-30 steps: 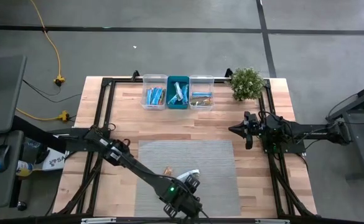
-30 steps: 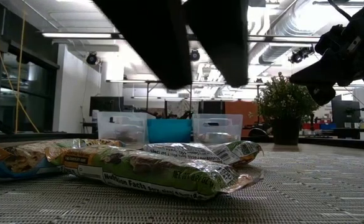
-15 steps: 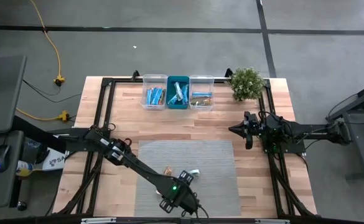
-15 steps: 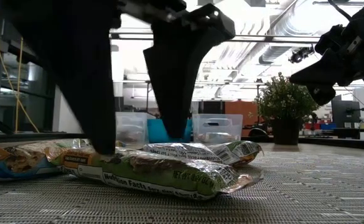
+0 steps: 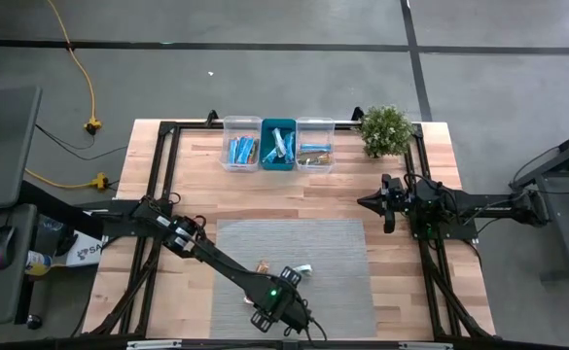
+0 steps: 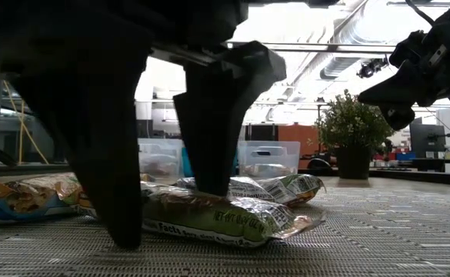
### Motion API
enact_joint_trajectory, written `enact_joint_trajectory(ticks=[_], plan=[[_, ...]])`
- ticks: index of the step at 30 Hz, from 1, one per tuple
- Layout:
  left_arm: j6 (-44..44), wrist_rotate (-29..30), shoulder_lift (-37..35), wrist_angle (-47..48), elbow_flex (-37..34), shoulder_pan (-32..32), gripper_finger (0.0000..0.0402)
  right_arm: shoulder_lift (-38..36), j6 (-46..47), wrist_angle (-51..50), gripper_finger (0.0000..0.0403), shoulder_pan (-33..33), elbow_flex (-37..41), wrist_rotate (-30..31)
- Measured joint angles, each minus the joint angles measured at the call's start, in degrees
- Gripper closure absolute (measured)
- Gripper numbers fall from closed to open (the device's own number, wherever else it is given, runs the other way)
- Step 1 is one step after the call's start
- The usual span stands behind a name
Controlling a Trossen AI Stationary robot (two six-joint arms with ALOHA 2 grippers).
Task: Pick and place Granola Bars by type
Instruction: Put the yellow granola bar into the right transparent bin
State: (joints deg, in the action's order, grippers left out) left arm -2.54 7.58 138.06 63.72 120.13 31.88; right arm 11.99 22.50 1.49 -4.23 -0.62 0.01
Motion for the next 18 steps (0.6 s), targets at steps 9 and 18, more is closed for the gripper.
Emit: enact_joint_trajectory(ticks=[9, 18], plan=[[1.31, -0.40, -0.22, -0.79, -1.29, -0.04, 0.0154, 0.00, -0.02, -0.02, 0.0402, 0.00, 0.00, 0.00], [1.35, -0.70, -0.22, -0.87, -1.35, -0.15, 0.0154, 0.00, 0.00, -0.02, 0.0402, 0.00, 0.00, 0.00]])
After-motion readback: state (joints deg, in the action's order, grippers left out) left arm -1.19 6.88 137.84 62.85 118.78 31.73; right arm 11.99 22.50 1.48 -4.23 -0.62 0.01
